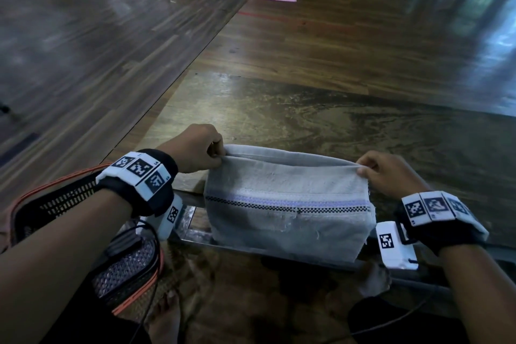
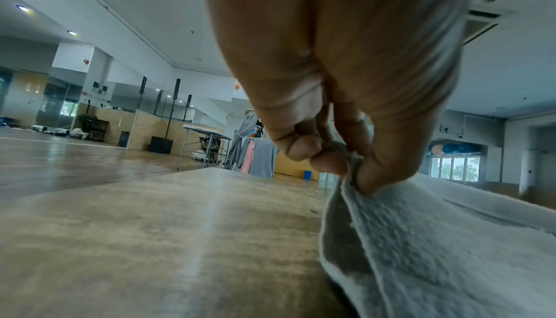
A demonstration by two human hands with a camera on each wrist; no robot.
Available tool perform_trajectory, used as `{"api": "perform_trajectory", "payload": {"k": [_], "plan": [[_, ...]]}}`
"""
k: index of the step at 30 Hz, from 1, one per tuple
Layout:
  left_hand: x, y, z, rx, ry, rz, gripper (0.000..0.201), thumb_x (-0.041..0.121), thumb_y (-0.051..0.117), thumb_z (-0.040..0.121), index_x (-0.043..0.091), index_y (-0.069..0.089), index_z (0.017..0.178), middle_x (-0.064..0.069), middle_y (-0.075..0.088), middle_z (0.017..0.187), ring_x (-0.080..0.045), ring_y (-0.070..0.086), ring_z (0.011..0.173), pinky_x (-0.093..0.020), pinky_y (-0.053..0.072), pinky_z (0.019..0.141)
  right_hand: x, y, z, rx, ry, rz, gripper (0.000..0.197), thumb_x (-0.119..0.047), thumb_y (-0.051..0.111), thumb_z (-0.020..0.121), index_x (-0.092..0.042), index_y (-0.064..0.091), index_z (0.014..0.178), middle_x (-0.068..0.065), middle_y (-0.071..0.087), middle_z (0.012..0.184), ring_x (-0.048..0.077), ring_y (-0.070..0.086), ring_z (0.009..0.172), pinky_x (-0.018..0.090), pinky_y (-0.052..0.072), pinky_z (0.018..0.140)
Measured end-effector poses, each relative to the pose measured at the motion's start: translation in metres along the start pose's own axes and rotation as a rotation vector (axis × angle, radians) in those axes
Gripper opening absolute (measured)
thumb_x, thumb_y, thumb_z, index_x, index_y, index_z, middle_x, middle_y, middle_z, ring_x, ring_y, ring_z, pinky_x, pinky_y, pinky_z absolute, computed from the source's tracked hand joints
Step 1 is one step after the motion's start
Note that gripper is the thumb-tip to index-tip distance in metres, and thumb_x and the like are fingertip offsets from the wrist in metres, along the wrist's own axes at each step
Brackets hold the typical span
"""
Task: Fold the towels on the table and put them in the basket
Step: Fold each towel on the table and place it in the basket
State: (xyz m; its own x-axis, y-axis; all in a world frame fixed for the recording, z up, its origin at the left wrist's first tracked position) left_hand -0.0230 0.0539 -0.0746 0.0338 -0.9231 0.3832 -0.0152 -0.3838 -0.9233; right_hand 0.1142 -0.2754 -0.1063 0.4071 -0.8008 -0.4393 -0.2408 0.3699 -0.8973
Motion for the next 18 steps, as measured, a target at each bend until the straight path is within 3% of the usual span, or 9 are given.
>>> {"api": "perform_trajectory", "payload": {"k": [5,8,11,15,18], "plan": [[0.0,-0.002,-0.01,0.0,0.042,-0.053,0.004,0.009,0.07,0.078,0.011,0.069,0.081,0.002,0.065,0.077,-0.015,0.059,0.073,-0.018,0.044,0.064,0.004,-0.001,-0.006,0.009,-0.016,0.019,0.008,-0.015,0.065,0.085,-0.021,0.059,0.085,-0.005,0.061,0.079,0.007,0.054,0.072,0.023,0.039,0.059],[0.0,-0.003,-0.012,-0.023,0.08,-0.082,0.006,0.009,0.069,0.08,0.014,0.069,0.084,0.002,0.068,0.08,-0.013,0.061,0.076,-0.022,0.049,0.07,0.002,-0.005,-0.011,0.068,-0.033,0.039,0.009,-0.014,0.068,0.083,-0.019,0.062,0.089,-0.003,0.063,0.079,0.011,0.058,0.072,0.023,0.042,0.059],[0.0,-0.008,-0.012,-0.024,0.077,-0.106,0.01,0.01,0.069,0.08,0.018,0.064,0.084,0.003,0.067,0.083,-0.011,0.061,0.078,-0.017,0.046,0.068,-0.003,-0.01,-0.018,0.11,-0.07,0.026,0.012,-0.013,0.066,0.084,-0.014,0.065,0.096,-0.002,0.063,0.081,0.014,0.06,0.074,0.023,0.041,0.06],[0.001,-0.016,-0.016,0.041,0.064,-0.138,0.018,0.011,0.07,0.079,0.019,0.055,0.086,0.007,0.062,0.081,-0.014,0.06,0.077,-0.012,0.042,0.063,-0.006,-0.018,-0.034,0.136,-0.1,0.026,0.013,-0.011,0.064,0.085,-0.012,0.068,0.098,-0.001,0.066,0.082,0.009,0.058,0.072,0.015,0.039,0.061],[0.001,-0.025,-0.024,0.076,0.067,-0.1,0.021,0.014,0.07,0.081,0.013,0.057,0.098,0.001,0.066,0.085,-0.016,0.06,0.078,-0.018,0.043,0.066,-0.012,-0.028,-0.046,0.183,-0.128,0.051,0.011,-0.01,0.064,0.085,-0.012,0.068,0.095,-0.003,0.064,0.08,-0.003,0.054,0.069,0.012,0.038,0.06]]}}
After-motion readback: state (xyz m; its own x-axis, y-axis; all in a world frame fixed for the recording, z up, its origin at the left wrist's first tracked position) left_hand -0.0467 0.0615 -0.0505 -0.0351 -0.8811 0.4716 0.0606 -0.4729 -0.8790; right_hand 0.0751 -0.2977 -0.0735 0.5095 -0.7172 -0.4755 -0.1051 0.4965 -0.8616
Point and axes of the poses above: each hand's wrist, its own z-axis towards the middle knuckle, its own y-axis out of the palm, x = y × z, the point moved 6 cm from there along z, towards the middle knuckle
